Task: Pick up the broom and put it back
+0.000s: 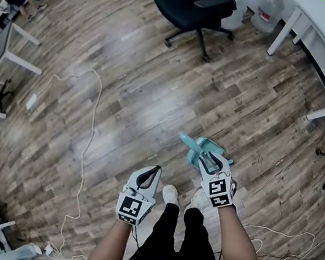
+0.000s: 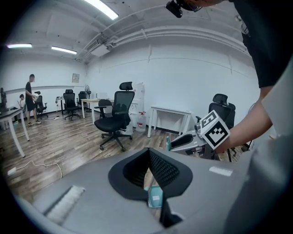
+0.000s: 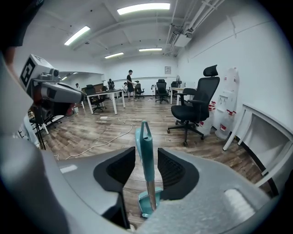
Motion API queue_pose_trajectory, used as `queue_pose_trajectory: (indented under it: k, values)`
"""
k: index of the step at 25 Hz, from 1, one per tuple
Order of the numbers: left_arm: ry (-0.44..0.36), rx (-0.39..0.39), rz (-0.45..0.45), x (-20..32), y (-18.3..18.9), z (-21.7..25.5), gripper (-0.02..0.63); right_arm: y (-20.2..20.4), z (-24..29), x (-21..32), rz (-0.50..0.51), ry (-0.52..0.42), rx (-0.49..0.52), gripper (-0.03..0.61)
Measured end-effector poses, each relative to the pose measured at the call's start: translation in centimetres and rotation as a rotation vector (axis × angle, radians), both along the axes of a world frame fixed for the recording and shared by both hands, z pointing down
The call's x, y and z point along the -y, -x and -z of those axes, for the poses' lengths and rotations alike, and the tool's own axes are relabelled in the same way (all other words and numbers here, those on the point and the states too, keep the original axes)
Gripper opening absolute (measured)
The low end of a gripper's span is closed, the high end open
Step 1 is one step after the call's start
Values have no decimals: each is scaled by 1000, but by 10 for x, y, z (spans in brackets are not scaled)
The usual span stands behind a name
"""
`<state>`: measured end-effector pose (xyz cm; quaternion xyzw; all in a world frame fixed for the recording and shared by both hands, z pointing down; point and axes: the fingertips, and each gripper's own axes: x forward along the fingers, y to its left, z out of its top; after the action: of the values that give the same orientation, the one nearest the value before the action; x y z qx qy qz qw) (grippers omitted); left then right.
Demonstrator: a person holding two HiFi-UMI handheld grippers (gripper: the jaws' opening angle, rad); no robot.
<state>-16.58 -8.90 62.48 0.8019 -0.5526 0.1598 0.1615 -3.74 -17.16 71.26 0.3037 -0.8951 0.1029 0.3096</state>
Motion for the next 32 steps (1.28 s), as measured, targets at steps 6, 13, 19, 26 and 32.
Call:
queue_pose_trajectory:
  k: [6,13,19,26,32]
  values:
    - [34,-2,-10,-10,-7,-12,18,10,-7,0,7,12,8,150]
    - [12,-19,-10,-4,-14,-4,19,7,-9,6,-23,-19,-21,92]
    - [-2,-9,1,-6,-11,2,18,3,-6,-4,-32,-35,-17,89]
    - [-18,-21,11,-10,-15,14,19,-9,-4,-22,-44,-54,-22,87]
    - [-30,-22,-1,-15,-20,20,19,-29,2,-38,-82,-86,-11,87]
